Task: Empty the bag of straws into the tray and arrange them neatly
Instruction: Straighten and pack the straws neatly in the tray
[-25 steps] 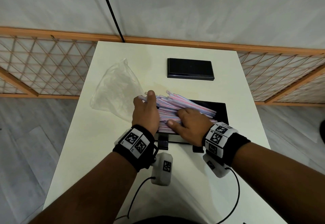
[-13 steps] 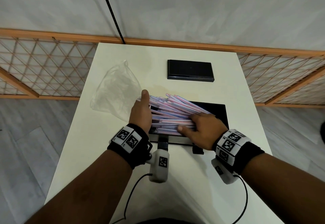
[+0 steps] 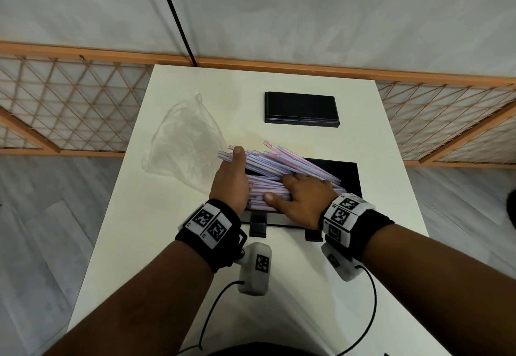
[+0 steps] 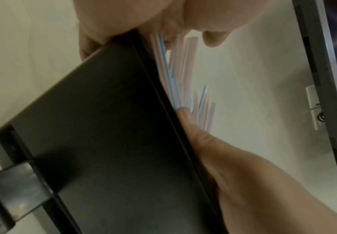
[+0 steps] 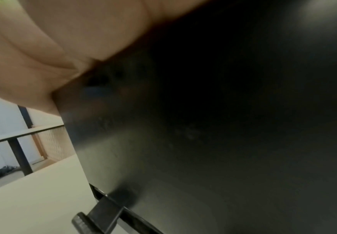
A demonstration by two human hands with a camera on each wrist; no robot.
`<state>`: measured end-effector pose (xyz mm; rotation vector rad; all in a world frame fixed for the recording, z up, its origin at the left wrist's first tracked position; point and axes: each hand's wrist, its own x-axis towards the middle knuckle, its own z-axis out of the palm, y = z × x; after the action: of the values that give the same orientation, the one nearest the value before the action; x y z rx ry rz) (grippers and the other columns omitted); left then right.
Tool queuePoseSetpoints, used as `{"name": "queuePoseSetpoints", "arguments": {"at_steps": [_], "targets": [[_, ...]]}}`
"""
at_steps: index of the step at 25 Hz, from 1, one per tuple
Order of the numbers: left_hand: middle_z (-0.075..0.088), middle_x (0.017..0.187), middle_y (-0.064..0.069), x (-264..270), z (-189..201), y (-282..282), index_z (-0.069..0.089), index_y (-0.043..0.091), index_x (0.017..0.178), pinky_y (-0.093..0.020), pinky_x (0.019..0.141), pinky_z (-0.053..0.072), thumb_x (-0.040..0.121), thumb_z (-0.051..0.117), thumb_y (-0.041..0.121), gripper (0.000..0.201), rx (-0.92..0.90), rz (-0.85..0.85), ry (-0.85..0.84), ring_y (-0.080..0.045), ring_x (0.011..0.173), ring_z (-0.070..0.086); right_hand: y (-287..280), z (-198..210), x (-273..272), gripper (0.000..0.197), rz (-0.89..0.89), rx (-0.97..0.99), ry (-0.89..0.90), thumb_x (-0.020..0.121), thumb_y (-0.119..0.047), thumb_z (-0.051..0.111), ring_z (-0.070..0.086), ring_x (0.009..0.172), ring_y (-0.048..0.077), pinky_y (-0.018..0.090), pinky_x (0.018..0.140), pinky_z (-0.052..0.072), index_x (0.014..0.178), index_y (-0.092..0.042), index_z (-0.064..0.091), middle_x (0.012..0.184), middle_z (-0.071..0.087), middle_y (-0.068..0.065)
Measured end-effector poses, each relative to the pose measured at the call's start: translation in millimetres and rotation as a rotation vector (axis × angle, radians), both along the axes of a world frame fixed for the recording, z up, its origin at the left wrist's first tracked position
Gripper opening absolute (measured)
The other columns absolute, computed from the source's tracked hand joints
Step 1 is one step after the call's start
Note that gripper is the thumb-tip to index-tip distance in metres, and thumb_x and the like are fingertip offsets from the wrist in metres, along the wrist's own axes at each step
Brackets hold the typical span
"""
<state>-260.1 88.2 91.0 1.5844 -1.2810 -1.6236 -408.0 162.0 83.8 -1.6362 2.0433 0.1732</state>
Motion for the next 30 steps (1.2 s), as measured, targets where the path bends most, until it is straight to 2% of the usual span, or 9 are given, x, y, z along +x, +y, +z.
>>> {"name": "queuePoseSetpoints", "arguments": {"at_steps": [3,6,9,12,15,17,22,26,30], "targets": [[0.070,0.122,-0.008,3.2,6.5,0.1,0.067,0.023,0.118,-0.052,0.108,0.047,0.072,0.026,0.087,0.090,-0.013,0.004,0.008,-0.031,0.114,0.066,1.6,3.3,3.5,0.083,-0.029,-0.100,-0.025,0.079,-0.085,0.016,0.056,0.118,0.030,0.043,0.096,0.047,0.126,-0.026,0.050,0.125,0.057,0.004],[0.062,0.136,-0.006,5.7,2.7,1.1,0.058,0.019,0.137,-0.046,0.112,0.041,0.086,0.027,0.081,0.086,-0.098,-0.181,-0.115,-0.029,0.126,0.058,9.9,5.3,3.1,0.089,-0.023,-0.120,0.060,0.076,-0.084,0.008,0.053,0.120,0.030,0.046,0.101,0.043,0.128,-0.026,0.051,0.126,0.057,0.004],[0.058,0.142,-0.003,8.3,-10.1,-2.9,0.048,0.022,0.145,-0.048,0.113,0.042,0.065,0.027,0.098,0.113,-0.078,-0.152,-0.105,-0.027,0.128,0.057,20.2,3.5,-4.6,0.085,-0.021,-0.150,0.013,0.079,-0.082,0.016,0.054,0.117,0.028,0.043,0.101,0.044,0.130,-0.023,0.052,0.123,0.058,0.003],[0.066,0.135,-0.003,9.2,-22.7,-9.2,0.056,0.020,0.140,-0.050,0.110,0.046,0.054,0.038,0.107,0.123,-0.033,-0.087,-0.069,-0.026,0.122,0.064,29.2,8.0,-16.2,0.073,-0.080,-0.296,0.024,0.080,-0.076,0.029,0.054,0.102,0.028,0.041,0.091,0.048,0.118,-0.022,0.059,0.107,0.058,0.002],[0.076,0.115,-0.009,5.2,-9.9,-4.2,0.073,0.018,0.116,-0.054,0.101,0.054,0.070,0.066,0.079,0.077,0.052,-0.021,0.092,-0.031,0.106,0.073,34.7,8.8,-18.2,0.077,-0.138,-0.211,0.094,0.076,-0.080,0.023,0.053,0.106,0.030,0.042,0.092,0.047,0.116,-0.023,0.058,0.110,0.057,0.002],[0.078,0.107,-0.015,3.7,-7.3,-1.3,0.077,0.016,0.104,-0.056,0.095,0.058,0.076,0.069,0.062,0.055,0.187,0.031,0.188,-0.037,0.099,0.074,35.4,5.5,-15.5,0.081,-0.107,-0.126,0.078,0.076,-0.081,0.014,0.052,0.116,0.031,0.042,0.098,0.044,0.121,-0.027,0.056,0.119,0.057,0.001],[0.073,0.123,-0.005,3.2,-24.8,0.7,0.059,0.020,0.134,-0.049,0.103,0.053,0.047,0.061,0.100,0.118,0.168,0.055,0.164,-0.027,0.110,0.071,39.5,10.9,-13.3,0.086,-0.040,-0.102,0.105,0.076,-0.084,0.005,0.045,0.123,0.028,0.046,0.101,0.035,0.137,-0.039,0.045,0.131,0.051,-0.004],[0.055,0.143,-0.002,1.9,-7.1,3.6,0.030,0.021,0.154,-0.046,0.115,0.041,0.058,0.038,0.100,0.124,-0.030,-0.097,0.018,-0.024,0.130,0.055,42.6,11.2,-9.3,0.089,0.001,-0.071,0.205,0.076,-0.086,-0.003,0.045,0.115,0.029,0.047,0.101,0.034,0.126,-0.036,0.051,0.118,0.049,0.001],[0.061,0.123,0.005,5.8,-8.5,-1.4,0.038,0.018,0.146,-0.049,0.111,0.045,0.056,0.044,0.097,0.119,-0.024,0.016,0.034,-0.022,0.116,0.060,46.7,14.4,-24.4,0.064,-0.017,-0.283,0.092,0.082,-0.076,0.029,0.046,0.096,0.025,0.040,0.088,0.042,0.103,-0.025,0.063,0.100,0.049,-0.002]]}}
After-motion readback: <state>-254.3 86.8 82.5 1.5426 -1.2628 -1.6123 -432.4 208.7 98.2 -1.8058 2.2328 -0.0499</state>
